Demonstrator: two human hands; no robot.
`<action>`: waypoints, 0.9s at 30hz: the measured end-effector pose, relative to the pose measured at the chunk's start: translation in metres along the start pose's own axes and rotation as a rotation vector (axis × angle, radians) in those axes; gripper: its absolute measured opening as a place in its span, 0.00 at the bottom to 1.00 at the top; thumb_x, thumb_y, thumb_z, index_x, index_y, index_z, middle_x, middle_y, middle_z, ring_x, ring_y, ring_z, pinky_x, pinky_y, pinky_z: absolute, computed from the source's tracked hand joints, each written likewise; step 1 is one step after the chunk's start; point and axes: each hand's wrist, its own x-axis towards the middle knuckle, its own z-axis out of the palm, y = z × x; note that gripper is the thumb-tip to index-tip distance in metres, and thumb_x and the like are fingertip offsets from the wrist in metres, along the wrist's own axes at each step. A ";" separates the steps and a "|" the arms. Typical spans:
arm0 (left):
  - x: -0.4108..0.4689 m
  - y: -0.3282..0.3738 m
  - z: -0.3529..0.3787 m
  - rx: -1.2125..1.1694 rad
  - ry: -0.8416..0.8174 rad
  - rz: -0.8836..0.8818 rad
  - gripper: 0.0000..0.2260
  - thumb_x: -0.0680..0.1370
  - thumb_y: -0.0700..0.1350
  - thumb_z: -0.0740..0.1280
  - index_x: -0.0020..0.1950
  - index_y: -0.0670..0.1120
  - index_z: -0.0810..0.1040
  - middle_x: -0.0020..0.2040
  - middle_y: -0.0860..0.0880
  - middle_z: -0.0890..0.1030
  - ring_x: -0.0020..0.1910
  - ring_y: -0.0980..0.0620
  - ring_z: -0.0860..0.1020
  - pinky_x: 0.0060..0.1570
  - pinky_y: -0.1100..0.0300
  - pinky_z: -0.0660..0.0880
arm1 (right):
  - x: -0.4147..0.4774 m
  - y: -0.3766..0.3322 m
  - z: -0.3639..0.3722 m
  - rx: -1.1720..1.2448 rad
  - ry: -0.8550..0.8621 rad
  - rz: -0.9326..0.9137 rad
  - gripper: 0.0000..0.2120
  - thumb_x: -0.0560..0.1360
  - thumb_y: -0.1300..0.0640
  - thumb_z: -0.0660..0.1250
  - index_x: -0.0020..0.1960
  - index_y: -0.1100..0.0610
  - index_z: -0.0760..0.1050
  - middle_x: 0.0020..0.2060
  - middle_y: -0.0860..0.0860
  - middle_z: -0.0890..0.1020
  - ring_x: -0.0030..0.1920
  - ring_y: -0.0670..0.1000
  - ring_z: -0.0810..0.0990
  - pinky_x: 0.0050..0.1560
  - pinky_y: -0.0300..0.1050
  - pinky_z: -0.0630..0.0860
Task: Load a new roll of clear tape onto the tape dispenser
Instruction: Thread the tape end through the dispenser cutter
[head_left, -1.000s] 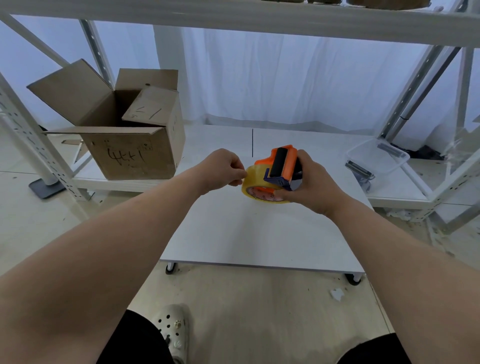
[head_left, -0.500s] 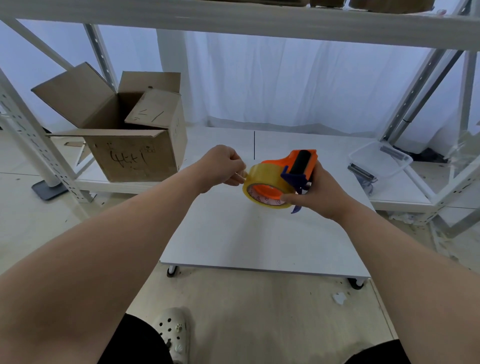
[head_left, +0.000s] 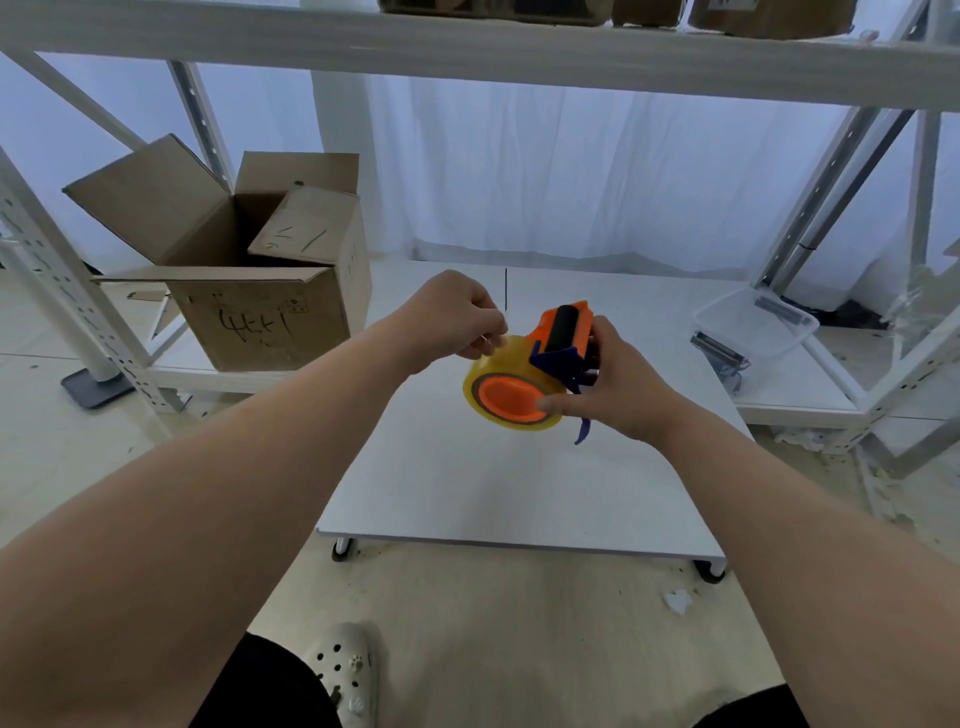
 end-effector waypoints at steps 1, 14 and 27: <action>-0.001 0.001 -0.001 -0.014 -0.002 0.004 0.04 0.74 0.37 0.68 0.40 0.40 0.79 0.39 0.42 0.83 0.37 0.51 0.81 0.42 0.61 0.81 | 0.000 -0.002 0.001 0.020 0.002 -0.001 0.38 0.62 0.56 0.80 0.65 0.53 0.64 0.55 0.46 0.77 0.57 0.51 0.78 0.58 0.50 0.78; -0.001 -0.005 -0.018 -0.212 0.070 -0.106 0.07 0.75 0.36 0.65 0.44 0.33 0.80 0.38 0.39 0.84 0.37 0.47 0.84 0.41 0.59 0.82 | -0.001 -0.005 -0.002 0.213 0.018 0.032 0.33 0.66 0.69 0.75 0.63 0.48 0.64 0.52 0.42 0.76 0.51 0.42 0.77 0.43 0.32 0.79; -0.003 -0.024 0.038 -0.301 -0.099 -0.352 0.05 0.75 0.35 0.63 0.39 0.37 0.74 0.35 0.38 0.82 0.38 0.45 0.83 0.52 0.53 0.80 | 0.010 0.016 0.028 0.323 -0.124 0.267 0.49 0.69 0.75 0.68 0.77 0.45 0.46 0.62 0.54 0.71 0.57 0.56 0.76 0.43 0.40 0.78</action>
